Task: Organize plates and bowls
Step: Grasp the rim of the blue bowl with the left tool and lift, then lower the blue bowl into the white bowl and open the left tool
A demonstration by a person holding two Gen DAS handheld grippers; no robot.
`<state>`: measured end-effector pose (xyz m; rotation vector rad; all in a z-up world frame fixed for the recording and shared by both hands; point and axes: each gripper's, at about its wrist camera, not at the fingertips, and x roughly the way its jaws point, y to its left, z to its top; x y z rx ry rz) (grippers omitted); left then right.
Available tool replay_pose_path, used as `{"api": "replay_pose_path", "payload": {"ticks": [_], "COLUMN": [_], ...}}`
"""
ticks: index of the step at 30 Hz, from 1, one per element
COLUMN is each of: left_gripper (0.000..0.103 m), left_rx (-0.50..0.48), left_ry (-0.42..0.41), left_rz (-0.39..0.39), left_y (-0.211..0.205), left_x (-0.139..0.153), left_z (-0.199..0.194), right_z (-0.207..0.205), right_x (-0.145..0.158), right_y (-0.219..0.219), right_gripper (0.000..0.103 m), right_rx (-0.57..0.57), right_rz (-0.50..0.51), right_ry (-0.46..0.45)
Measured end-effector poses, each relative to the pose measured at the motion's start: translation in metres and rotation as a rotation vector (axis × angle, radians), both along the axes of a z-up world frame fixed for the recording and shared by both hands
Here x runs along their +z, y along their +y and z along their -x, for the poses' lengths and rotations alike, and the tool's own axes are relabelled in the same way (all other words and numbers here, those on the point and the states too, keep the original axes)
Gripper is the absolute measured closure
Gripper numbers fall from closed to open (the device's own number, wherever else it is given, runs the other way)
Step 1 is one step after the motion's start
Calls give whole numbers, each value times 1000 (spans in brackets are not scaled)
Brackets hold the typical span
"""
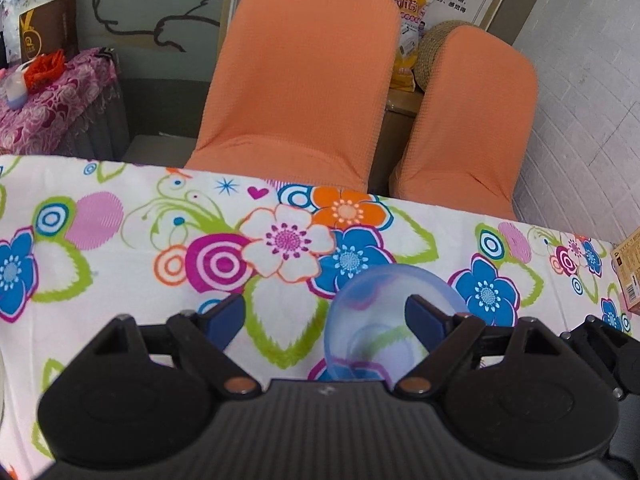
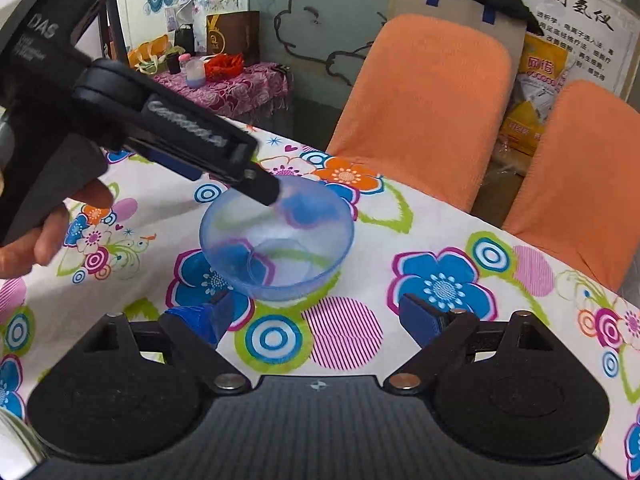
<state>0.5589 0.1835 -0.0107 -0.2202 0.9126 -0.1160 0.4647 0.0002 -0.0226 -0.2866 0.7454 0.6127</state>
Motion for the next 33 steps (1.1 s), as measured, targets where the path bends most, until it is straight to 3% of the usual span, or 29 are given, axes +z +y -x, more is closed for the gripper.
{"api": "replay_pose_path", "payload": {"ticks": [6,11,12,13,15,20,24,28,33], "left_gripper": [17,31,43,64,80,82,82,82,82], "left_rx": [-28,-44,-45,-60,-79,-83,-92,-123,-207], "left_ry": [2,-7,-15,-24,-22,-49,-104,-180,-227], "left_rz": [-33,-57,-80,-105,-118,-114,-109,-106,-62], "left_y": [-9,-15,-17,-20,-23,-20,-26,-44,-83], "left_x": [-15,-26,-26,-25,-24,-8,21,60,92], "left_z": [-12,-16,-16,-15,-14,-3,20,64,140], "right_z": [-14,-17,-18,-19,-19,-14,4,33,98], "right_x": [-16,-24,-24,-24,-23,-12,9,39,76], "right_y": [25,35,36,36,36,38,35,23,-18], "right_gripper": [27,27,27,27,32,34,34,33,33], "right_rx": [44,64,63,62,63,58,55,50,44], "right_rz": [18,-1,-15,-27,-51,-63,-60,-46,-6], "right_ry": [17,-9,-7,-7,-34,-73,-126,-182,-251]}}
